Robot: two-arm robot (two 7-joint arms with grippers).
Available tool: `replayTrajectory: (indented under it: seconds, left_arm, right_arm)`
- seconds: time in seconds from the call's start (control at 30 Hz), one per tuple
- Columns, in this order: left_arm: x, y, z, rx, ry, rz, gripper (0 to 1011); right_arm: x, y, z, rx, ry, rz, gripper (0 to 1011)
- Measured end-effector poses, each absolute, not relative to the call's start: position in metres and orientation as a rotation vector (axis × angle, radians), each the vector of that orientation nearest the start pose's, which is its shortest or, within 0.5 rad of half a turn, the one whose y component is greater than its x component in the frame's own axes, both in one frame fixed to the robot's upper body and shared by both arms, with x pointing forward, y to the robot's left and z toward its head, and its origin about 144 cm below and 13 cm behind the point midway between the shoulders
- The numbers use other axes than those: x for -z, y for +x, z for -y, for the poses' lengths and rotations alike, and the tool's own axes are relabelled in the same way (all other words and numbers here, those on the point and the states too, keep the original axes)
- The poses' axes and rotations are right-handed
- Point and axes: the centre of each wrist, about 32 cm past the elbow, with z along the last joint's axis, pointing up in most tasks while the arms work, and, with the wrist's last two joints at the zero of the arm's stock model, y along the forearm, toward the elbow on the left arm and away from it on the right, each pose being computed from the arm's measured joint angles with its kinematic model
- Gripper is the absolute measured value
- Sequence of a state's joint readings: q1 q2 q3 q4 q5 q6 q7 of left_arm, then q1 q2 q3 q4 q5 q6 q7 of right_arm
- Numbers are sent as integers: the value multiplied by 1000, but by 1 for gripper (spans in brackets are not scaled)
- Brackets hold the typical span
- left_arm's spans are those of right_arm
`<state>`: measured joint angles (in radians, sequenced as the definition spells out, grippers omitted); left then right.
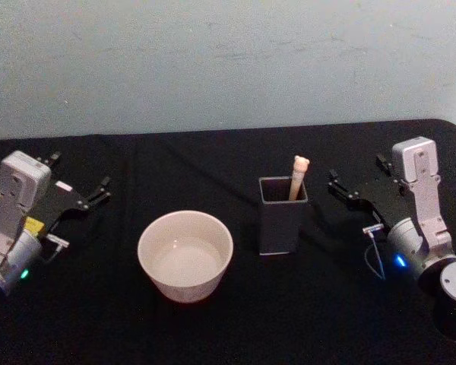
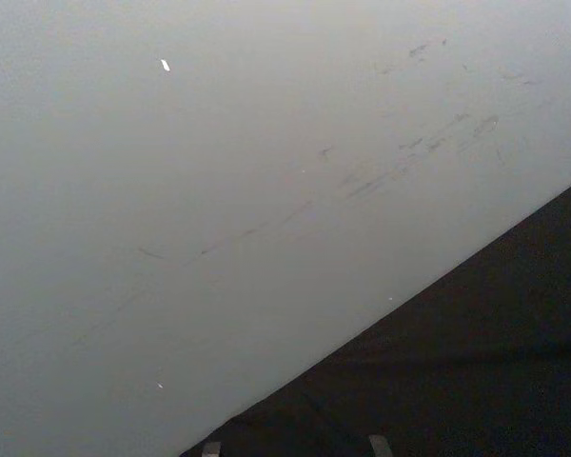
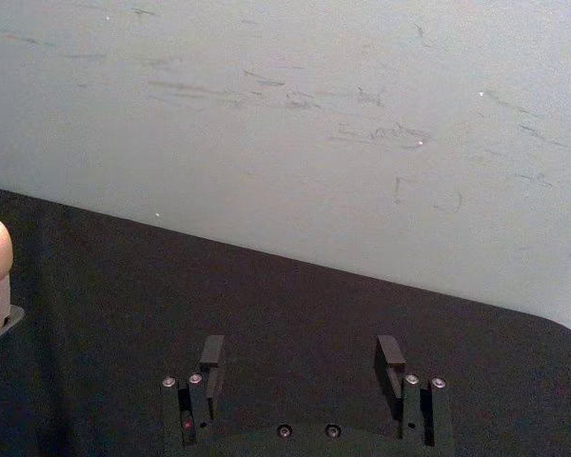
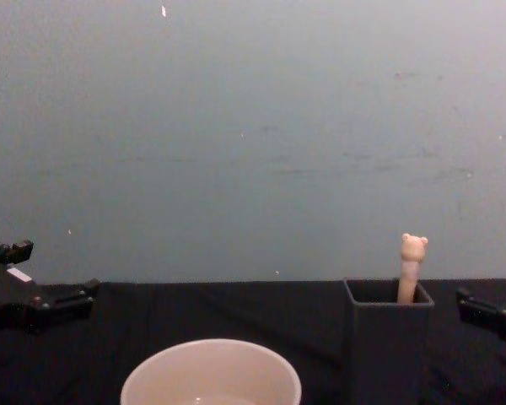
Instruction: Pick up the stirring spoon with one hand, stir inside the cup, then place it back in its original position.
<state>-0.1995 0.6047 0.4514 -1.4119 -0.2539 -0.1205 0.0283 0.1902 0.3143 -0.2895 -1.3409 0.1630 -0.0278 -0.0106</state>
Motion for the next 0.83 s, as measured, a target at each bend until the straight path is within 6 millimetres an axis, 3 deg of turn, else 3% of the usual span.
replayTrajectory:
  seconds: [0.83]
  left_arm:
    - [-1140, 489, -310, -1248, 304, 285, 1001]
  right_arm:
    - [-1125, 502, 256, 1365, -208, 98, 1002]
